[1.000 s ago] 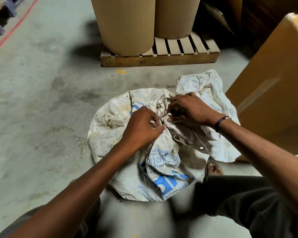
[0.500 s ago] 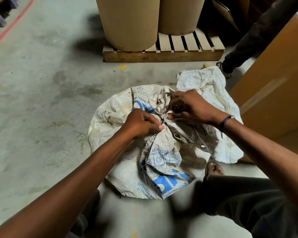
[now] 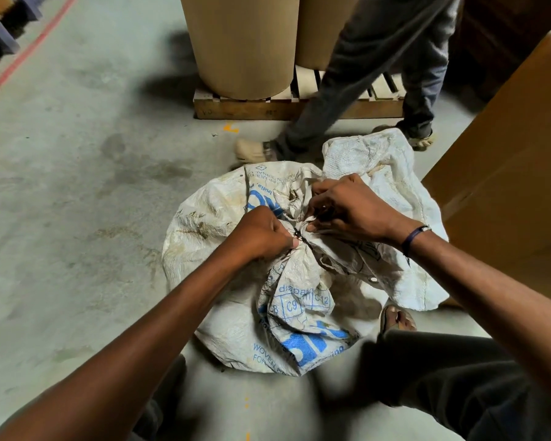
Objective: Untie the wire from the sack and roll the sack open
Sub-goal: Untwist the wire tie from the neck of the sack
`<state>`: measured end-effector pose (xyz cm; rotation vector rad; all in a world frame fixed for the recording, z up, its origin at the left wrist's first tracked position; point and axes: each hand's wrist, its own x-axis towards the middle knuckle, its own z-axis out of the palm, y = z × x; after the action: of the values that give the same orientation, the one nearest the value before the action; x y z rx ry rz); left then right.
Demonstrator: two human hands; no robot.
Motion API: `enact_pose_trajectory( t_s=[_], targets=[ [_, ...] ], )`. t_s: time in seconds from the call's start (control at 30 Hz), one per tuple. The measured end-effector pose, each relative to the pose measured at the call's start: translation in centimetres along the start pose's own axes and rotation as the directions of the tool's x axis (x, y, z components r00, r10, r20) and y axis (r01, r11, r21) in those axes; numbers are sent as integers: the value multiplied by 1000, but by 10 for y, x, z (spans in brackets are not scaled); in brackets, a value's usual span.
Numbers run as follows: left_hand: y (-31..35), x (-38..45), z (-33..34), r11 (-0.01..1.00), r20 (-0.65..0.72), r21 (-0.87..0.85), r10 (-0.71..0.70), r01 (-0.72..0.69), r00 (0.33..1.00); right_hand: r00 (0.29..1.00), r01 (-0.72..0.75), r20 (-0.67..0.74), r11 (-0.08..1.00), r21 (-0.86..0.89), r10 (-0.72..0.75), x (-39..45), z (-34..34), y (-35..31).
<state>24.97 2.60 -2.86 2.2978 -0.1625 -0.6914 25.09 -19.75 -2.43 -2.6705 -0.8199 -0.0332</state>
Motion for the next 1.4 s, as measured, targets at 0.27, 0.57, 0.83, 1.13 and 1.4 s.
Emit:
enact_pose_trajectory(
  t_s=[0.27, 0.57, 0.83, 1.13, 1.4],
  targets=[
    [-5, -8, 31, 995, -327, -40, 75, -93, 942, 999, -36, -8, 999, 24, 36, 1, -3, 0],
    [0, -8, 5, 992, -183, -46, 107, -117, 977, 996, -83, -20, 991, 105, 85, -2, -9, 6],
    [-2, -8, 10, 975, -198, -151, 132, -163, 971, 995, -59, -74, 983, 175, 73, -1, -8, 1],
    [-5, -4, 11, 956, -295, -144, 206, -257, 933, 992, -58, -96, 974, 220, 81, -4, -7, 3],
    [-10, -4, 7, 879, -228, 146, 477, -455, 849, 989, -86, -101, 969, 232, 112, -7, -8, 3]
  ],
)
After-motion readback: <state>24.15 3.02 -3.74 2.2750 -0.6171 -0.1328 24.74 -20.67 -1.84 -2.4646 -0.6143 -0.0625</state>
